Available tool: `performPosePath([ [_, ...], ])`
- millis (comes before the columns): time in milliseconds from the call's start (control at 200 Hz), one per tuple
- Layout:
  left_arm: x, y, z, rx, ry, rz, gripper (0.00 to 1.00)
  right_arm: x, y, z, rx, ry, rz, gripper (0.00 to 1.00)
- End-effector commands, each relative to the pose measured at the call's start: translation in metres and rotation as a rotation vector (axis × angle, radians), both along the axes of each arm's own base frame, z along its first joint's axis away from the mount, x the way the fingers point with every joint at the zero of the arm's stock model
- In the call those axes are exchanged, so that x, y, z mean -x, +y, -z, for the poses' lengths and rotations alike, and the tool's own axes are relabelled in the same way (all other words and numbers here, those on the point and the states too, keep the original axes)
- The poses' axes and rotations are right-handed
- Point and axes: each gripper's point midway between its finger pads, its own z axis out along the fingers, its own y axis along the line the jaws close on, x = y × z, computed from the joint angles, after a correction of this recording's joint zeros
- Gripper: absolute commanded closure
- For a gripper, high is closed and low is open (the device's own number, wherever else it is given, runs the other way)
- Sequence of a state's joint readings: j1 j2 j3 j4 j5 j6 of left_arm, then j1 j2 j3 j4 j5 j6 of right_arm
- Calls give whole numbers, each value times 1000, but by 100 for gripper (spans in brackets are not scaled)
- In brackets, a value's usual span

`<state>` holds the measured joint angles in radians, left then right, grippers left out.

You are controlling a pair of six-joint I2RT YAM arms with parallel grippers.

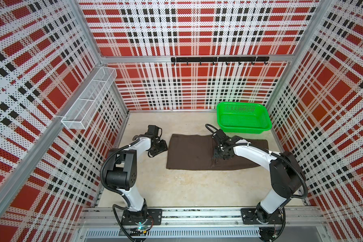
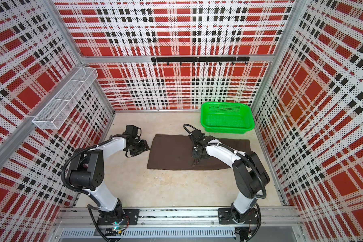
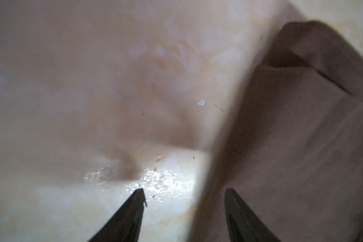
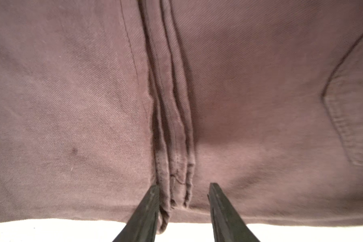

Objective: Fold and stack the trousers
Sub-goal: Smooth out the trousers at the center of the table, then fold the trousers at the center of the table.

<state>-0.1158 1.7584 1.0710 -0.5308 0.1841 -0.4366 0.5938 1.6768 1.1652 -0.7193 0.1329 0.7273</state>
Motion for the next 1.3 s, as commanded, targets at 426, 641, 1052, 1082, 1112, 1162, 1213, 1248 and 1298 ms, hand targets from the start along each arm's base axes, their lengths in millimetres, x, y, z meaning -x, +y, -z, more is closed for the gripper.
performPosePath([
  [426,-1,-65,19,108,25,181,43,-3,-49,-35,-23,-74,86,57],
  [641,2,-72,27,118,50,187,70,-4,-87,-38,-63,-90,164,57],
  [1052,-23,11,-20,-58,-67,-40,100,-13,-180,-32,-152,-122,337,45],
  [1082,-24,22,-24,-86,-68,-59,100,-14,-184,-30,-155,-122,338,44],
  [1112,-23,34,-26,-120,-59,-81,100,-15,-189,-27,-152,-121,345,43],
  [1162,-21,53,-28,-154,-42,-112,100,-16,-195,-24,-156,-117,351,43],
  [1213,-20,72,-31,-181,-32,-145,100,-18,-199,-19,-163,-115,355,43],
  [1248,-20,86,-35,-211,-30,-168,100,-20,-200,-17,-169,-117,353,42],
  [1298,-19,105,-40,-254,-20,-195,100,-23,-199,-14,-184,-120,350,42],
])
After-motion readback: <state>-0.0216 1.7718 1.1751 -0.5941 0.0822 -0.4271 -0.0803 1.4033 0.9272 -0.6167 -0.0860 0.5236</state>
